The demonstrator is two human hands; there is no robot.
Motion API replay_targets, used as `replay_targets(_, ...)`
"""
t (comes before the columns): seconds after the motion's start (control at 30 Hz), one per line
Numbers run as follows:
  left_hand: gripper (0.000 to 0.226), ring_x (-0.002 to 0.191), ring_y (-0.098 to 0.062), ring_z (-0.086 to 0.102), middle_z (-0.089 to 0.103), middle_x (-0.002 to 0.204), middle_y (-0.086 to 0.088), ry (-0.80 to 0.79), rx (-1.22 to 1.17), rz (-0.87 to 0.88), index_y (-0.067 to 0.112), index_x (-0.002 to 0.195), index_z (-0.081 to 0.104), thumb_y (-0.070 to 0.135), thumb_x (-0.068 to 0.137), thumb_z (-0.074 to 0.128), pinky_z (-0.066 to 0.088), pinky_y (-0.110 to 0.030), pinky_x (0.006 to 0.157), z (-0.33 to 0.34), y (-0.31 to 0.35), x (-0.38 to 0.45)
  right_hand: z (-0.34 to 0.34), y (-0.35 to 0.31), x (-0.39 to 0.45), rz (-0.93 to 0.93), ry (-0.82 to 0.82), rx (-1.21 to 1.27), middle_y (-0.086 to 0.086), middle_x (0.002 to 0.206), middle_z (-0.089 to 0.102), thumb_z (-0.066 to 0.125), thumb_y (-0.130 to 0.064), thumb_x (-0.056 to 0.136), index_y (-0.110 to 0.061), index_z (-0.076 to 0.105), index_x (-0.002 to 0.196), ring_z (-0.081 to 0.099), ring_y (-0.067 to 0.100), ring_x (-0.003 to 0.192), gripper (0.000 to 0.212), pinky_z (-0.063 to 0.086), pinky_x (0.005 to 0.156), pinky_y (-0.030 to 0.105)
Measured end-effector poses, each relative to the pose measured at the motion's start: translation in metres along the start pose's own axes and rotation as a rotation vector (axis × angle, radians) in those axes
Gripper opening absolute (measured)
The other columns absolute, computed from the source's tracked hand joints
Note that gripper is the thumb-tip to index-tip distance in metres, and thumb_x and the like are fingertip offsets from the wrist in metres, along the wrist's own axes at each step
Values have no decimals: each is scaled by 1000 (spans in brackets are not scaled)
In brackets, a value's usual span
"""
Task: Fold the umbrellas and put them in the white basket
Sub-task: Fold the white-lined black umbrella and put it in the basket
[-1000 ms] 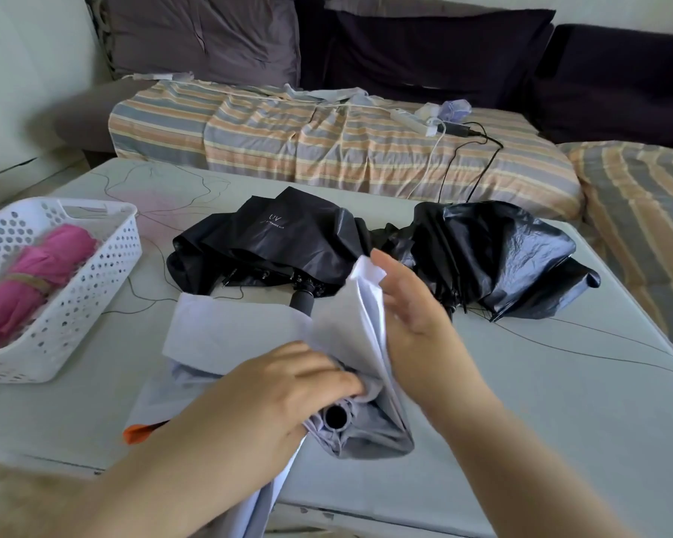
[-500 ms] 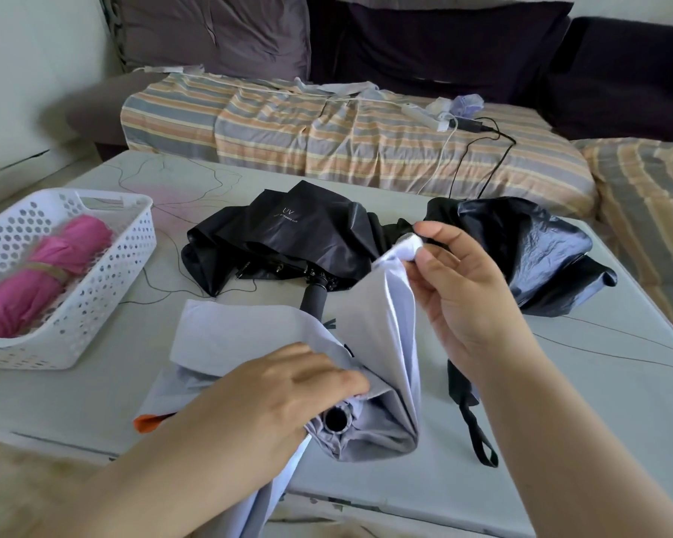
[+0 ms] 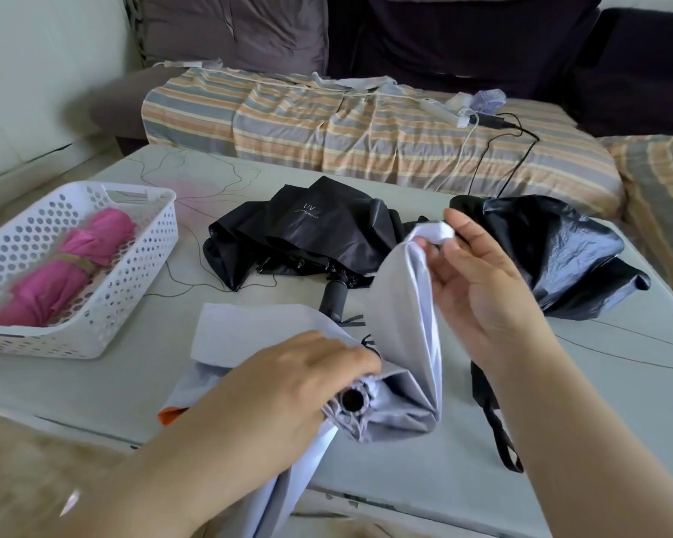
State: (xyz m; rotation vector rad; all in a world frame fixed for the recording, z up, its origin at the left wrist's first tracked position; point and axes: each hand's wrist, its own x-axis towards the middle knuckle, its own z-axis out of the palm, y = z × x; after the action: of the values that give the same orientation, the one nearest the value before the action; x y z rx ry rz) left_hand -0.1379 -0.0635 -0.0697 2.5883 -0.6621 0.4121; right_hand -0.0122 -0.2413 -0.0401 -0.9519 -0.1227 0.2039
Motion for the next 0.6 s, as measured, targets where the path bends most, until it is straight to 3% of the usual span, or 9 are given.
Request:
replay_targets(0.13, 57, 85, 2, 47, 56, 89, 17, 77, -122, -201, 43, 106, 46, 4, 65, 47, 37, -12, 81, -4, -3, 3, -34, -12, 1, 22, 166, 82, 3, 85, 62, 34, 2, 99, -11, 55, 108, 60, 10, 80, 26, 51, 81, 23)
replay_targets(0.23, 50, 88, 6, 47, 54, 97, 19, 113, -166, -281, 45, 107, 43, 13, 69, 42, 38, -10, 77, -6, -2, 7, -65, -22, -6, 147, 521, -179, -2, 78, 58, 36, 0, 96, -20, 67, 78, 54, 6, 72, 40, 45, 66, 16)
replay_targets(0.33, 46, 84, 3, 48, 51, 101, 19, 142, -156, -290, 41, 106, 46, 12, 70, 45, 39, -12, 75, -4, -3, 11, -78, -38, -27, 184, 753, -586, 4, 76, 46, 46, -4, 94, -12, 58, 88, 42, 14, 62, 15, 38, 52, 15)
replay_targets(0.37, 47, 83, 1, 49, 52, 101, 18, 150, -154, -288, 40, 106, 46, 11, 70, 45, 39, -13, 76, -3, -2, 12, -80, -42, -31, 75, 772, -753, 4, 78, 44, 48, -4, 93, -7, 56, 103, 40, 17, 62, 12, 40, 49, 11)
replay_targets(0.4, 48, 83, -1, 49, 54, 99, 15, 156, -150, -283, 40, 106, 46, 9, 69, 45, 39, -14, 78, -2, -2, 13, -78, -46, -36, -110, 797, -861, 5, 86, 46, 52, -7, 91, -8, 51, 119, 42, 20, 66, 28, 43, 55, 8)
replay_targets(0.43, 50, 83, -3, 48, 57, 94, 13, 158, -144, -280, 40, 106, 46, 8, 68, 45, 39, -15, 79, -2, 0, 14, -67, -53, -52, -288, 794, -842, 5, 100, 48, 56, -18, 87, -17, 46, 128, 49, 22, 79, 42, 49, 69, 14)
replay_targets(0.5, 54, 86, -4, 48, 61, 87, 13, 156, -116, -270, 41, 108, 45, 6, 66, 45, 46, -19, 68, 0, 4, 17, -39, -59, -47, -589, 498, -1009, -4, 121, 50, 59, -44, 78, -35, 44, 124, 52, 8, 107, 49, 44, 97, 24)
replay_targets(0.57, 56, 89, -5, 47, 64, 90, 9, 169, -75, -254, 40, 109, 44, 4, 66, 49, 42, -12, 61, 1, 6, 20, -16, -49, -39, -391, -44, -1468, -9, 126, 51, 53, -74, 66, -31, 42, 131, 46, -2, 110, 79, 36, 96, 15)
replay_targets(0.6, 58, 89, -6, 47, 65, 91, 7, 168, -68, -249, 39, 110, 44, 1, 68, 54, 41, -11, 65, 2, 7, 21, -12, -39, -36, -302, -241, -1629, -1, 124, 56, 47, -83, 59, -26, 40, 137, 48, 5, 106, 97, 38, 90, 23)
